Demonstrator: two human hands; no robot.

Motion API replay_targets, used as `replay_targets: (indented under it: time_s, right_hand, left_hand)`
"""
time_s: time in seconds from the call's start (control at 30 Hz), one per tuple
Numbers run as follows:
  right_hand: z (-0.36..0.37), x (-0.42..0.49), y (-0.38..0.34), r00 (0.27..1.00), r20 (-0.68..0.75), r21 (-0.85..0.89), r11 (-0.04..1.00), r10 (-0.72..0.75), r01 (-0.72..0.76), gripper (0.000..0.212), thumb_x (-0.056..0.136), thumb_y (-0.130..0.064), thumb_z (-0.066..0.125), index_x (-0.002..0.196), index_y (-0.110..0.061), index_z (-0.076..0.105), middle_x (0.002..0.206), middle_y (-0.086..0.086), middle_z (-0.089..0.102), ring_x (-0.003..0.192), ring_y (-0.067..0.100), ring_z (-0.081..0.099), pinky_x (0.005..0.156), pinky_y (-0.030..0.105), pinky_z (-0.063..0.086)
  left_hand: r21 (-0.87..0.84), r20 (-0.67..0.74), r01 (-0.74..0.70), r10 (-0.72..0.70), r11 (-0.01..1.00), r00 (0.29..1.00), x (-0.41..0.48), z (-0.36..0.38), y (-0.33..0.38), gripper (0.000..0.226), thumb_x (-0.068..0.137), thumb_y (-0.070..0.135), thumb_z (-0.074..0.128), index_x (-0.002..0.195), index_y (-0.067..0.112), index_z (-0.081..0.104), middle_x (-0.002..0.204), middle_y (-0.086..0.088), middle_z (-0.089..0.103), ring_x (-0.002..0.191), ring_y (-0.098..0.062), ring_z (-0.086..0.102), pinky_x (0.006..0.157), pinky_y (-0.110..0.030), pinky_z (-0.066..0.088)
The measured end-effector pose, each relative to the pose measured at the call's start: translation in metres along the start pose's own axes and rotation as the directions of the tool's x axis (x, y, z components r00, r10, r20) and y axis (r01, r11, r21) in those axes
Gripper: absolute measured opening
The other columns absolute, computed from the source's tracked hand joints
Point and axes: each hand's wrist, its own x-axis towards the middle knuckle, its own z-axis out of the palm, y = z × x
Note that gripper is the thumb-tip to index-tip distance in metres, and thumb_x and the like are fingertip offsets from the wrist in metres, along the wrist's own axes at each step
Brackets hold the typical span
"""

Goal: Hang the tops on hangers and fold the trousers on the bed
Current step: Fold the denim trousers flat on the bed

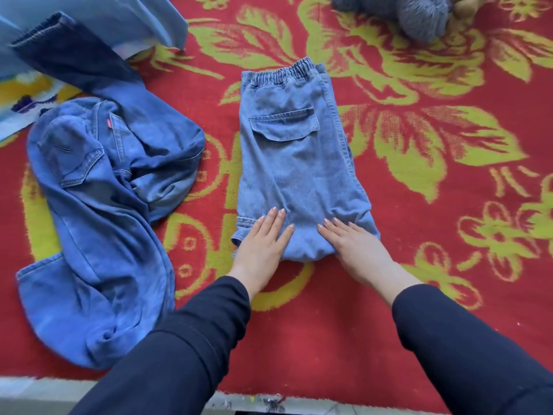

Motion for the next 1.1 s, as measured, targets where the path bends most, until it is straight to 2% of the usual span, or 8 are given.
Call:
replay_targets:
  time_s: [0.13, 0.27, 0.43, 0.53, 0.6, 0.67, 0.87, 1.1]
  right_hand:
    - [-0.025, -0.008, 0.001, 1.000, -0.004, 0.126, 0.992, 0.014, -0.014, 0.052, 0.098, -0.008, 0.034, 0.148, -0.021, 0.034, 0.154, 0.003, 0.034, 0.140, 0.020, 0.034, 0.112, 0.033, 0.027]
    - [-0.045, -0.033, -0.006, 0.961, 0.278, 0.285, 0.957, -0.020, -0.062, 0.023, 0.096, -0.019, 0.045, 0.114, -0.017, 0.059, 0.118, 0.007, 0.062, 0.112, 0.028, 0.058, 0.088, 0.035, 0.045]
    - [-0.064, -0.061, -0.016, 0.638, 0.760, 0.274, 0.951, -0.124, -0.141, 0.014, 0.089, -0.030, 0.060, 0.099, -0.022, 0.064, 0.080, 0.000, 0.060, 0.072, 0.017, 0.056, 0.059, 0.025, 0.044]
    - [-0.072, -0.067, -0.014, 0.457, 0.880, 0.299, 0.898, -0.129, -0.323, 0.028, 0.087, -0.032, 0.069, 0.110, -0.016, 0.066, 0.082, 0.001, 0.064, 0.073, 0.019, 0.062, 0.055, 0.021, 0.052]
    - [-0.082, -0.061, -0.007, 0.494, 0.859, 0.332, 0.879, -0.132, -0.343, 0.032, 0.082, -0.036, 0.074, 0.106, -0.015, 0.070, 0.083, -0.001, 0.068, 0.076, 0.019, 0.066, 0.064, 0.025, 0.056]
    - [-0.096, -0.047, 0.002, 0.637, 0.762, 0.381, 0.877, -0.120, -0.291, 0.038, 0.075, -0.041, 0.080, 0.100, -0.013, 0.074, 0.086, -0.003, 0.071, 0.084, 0.017, 0.067, 0.078, 0.031, 0.056]
    - [-0.142, 0.012, 0.021, 0.842, 0.531, 0.489, 0.845, -0.093, -0.215, 0.032, 0.074, -0.043, 0.079, 0.089, -0.016, 0.076, 0.093, -0.003, 0.075, 0.090, 0.015, 0.069, 0.082, 0.032, 0.056]
    - [-0.140, 0.060, 0.033, 0.981, 0.171, 0.389, 0.909, 0.090, -0.151, 0.028, 0.085, -0.039, 0.065, 0.073, -0.016, 0.056, 0.074, 0.000, 0.060, 0.072, 0.020, 0.055, 0.060, 0.032, 0.040]
  left_hand:
    - [-0.063, 0.118, -0.028, 0.035, 0.998, 0.992, 0.000, -0.021, -0.009, 0.062, 0.100, 0.013, 0.036, 0.154, 0.020, 0.006, 0.161, -0.014, -0.001, 0.148, -0.031, -0.004, 0.119, -0.039, 0.005]
    - [-0.290, 0.309, -0.088, 0.180, 0.953, 0.934, -0.023, -0.051, -0.005, 0.053, 0.100, 0.034, 0.042, 0.150, 0.023, 0.028, 0.156, -0.013, 0.025, 0.144, -0.029, 0.022, 0.112, -0.038, 0.026]
    - [-0.578, 0.588, 0.004, 0.413, 0.816, 0.695, -0.061, -0.076, 0.019, 0.033, 0.090, 0.053, 0.049, 0.095, 0.022, 0.061, 0.108, -0.005, 0.067, 0.096, -0.027, 0.061, 0.085, -0.036, 0.049]
    - [-0.663, 0.708, 0.254, 0.478, 0.705, 0.519, -0.064, -0.082, 0.020, 0.045, 0.087, 0.055, 0.058, 0.109, 0.017, 0.066, 0.115, -0.005, 0.068, 0.106, -0.023, 0.065, 0.095, -0.040, 0.051]
    - [-0.693, 0.711, 0.377, 0.494, 0.615, 0.501, -0.058, -0.086, 0.009, 0.039, 0.089, 0.048, 0.062, 0.107, 0.014, 0.067, 0.117, -0.007, 0.068, 0.100, -0.019, 0.067, 0.093, -0.035, 0.052]
    - [-0.724, 0.690, 0.483, 0.515, 0.492, 0.508, -0.049, -0.088, -0.010, 0.021, 0.091, 0.038, 0.063, 0.098, 0.019, 0.068, 0.110, -0.006, 0.069, 0.083, -0.010, 0.067, 0.088, -0.028, 0.054]
    - [-0.781, 0.612, 0.584, 0.455, 0.221, 0.647, -0.005, -0.103, -0.076, 0.019, 0.087, 0.032, 0.067, 0.091, 0.014, 0.071, 0.088, -0.002, 0.074, 0.074, -0.011, 0.069, 0.073, -0.025, 0.056]
    - [-0.705, 0.241, 0.223, -0.068, 0.674, 0.968, 0.061, -0.106, -0.108, 0.012, 0.080, 0.037, 0.075, 0.085, 0.026, 0.073, 0.081, 0.008, 0.070, 0.077, -0.010, 0.063, 0.070, -0.029, 0.050]
